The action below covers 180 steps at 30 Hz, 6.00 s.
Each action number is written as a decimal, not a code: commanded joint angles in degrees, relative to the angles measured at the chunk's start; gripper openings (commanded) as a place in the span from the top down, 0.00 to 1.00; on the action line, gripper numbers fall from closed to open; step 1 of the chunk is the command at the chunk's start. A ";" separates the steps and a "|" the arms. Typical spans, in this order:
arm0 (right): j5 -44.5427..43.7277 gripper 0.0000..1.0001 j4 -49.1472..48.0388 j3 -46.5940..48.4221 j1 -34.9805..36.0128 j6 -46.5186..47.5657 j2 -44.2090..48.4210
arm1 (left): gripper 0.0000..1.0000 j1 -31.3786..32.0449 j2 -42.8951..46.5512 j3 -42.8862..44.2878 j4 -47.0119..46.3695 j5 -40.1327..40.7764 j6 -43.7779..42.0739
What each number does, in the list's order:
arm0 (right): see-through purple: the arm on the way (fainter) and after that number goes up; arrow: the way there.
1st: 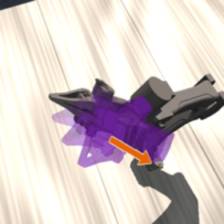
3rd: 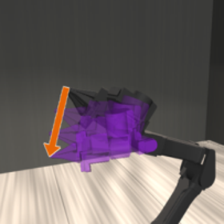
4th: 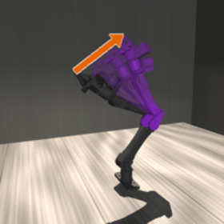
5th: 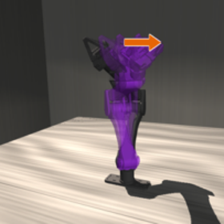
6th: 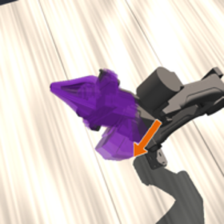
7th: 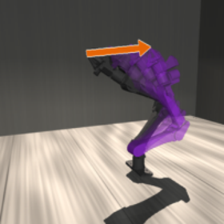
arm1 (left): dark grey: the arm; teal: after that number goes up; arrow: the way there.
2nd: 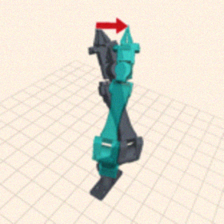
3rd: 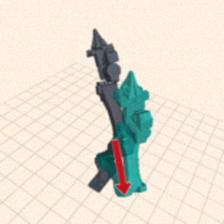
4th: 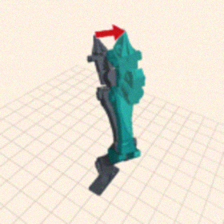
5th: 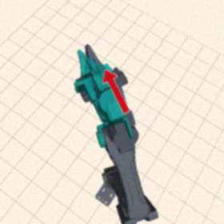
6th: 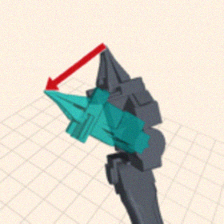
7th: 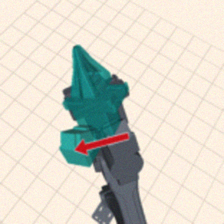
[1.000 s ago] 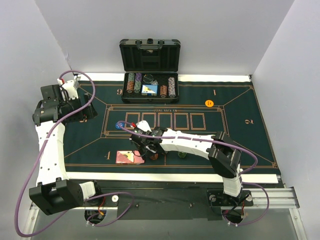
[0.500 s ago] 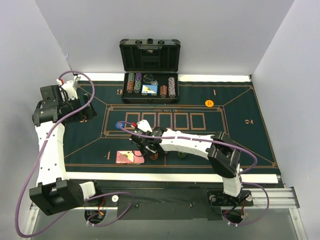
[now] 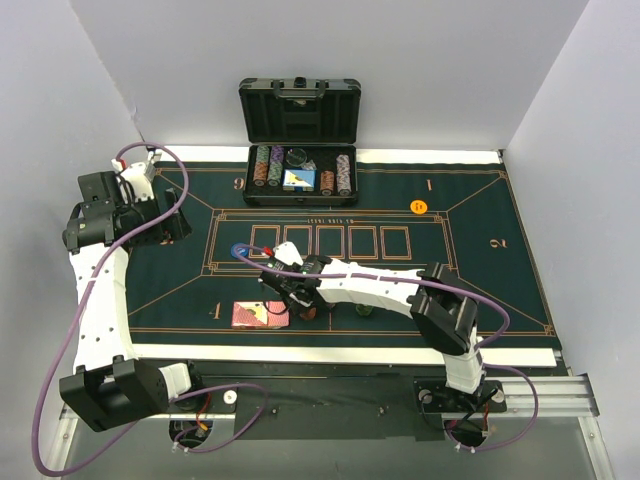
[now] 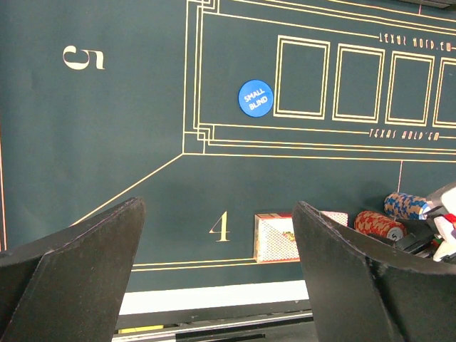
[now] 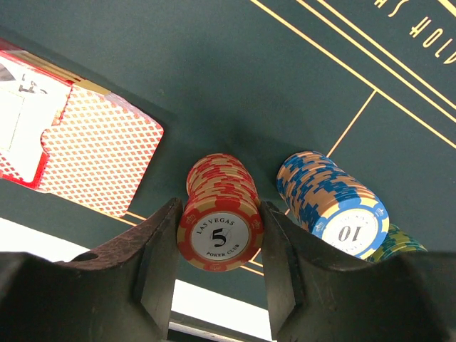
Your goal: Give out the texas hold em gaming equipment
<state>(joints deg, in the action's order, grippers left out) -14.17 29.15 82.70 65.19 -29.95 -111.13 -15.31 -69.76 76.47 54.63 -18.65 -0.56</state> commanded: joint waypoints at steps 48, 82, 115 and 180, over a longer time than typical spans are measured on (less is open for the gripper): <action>9.78 0.82 2.76 43.77 -13.51 6.31 -28.44 | 0.04 -0.77 -2.84 1.23 -3.13 -3.40 -0.06; 7.67 0.24 0.47 41.95 -14.56 6.05 -21.44 | 0.04 -0.86 -1.44 1.84 -1.99 -2.53 0.03; 1.25 0.16 -2.96 1.85 -1.91 7.54 4.00 | 0.04 -1.04 1.64 2.37 1.09 -2.26 -0.58; 9.43 0.66 4.34 6.16 -3.05 12.38 -2.42 | 0.04 -0.95 1.73 -0.18 -1.02 -1.47 -0.41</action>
<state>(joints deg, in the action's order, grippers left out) -3.57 30.44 86.80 61.91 -17.89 -114.41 -15.88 -69.54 76.29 55.42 -19.88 -0.49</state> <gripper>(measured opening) 0.396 0.957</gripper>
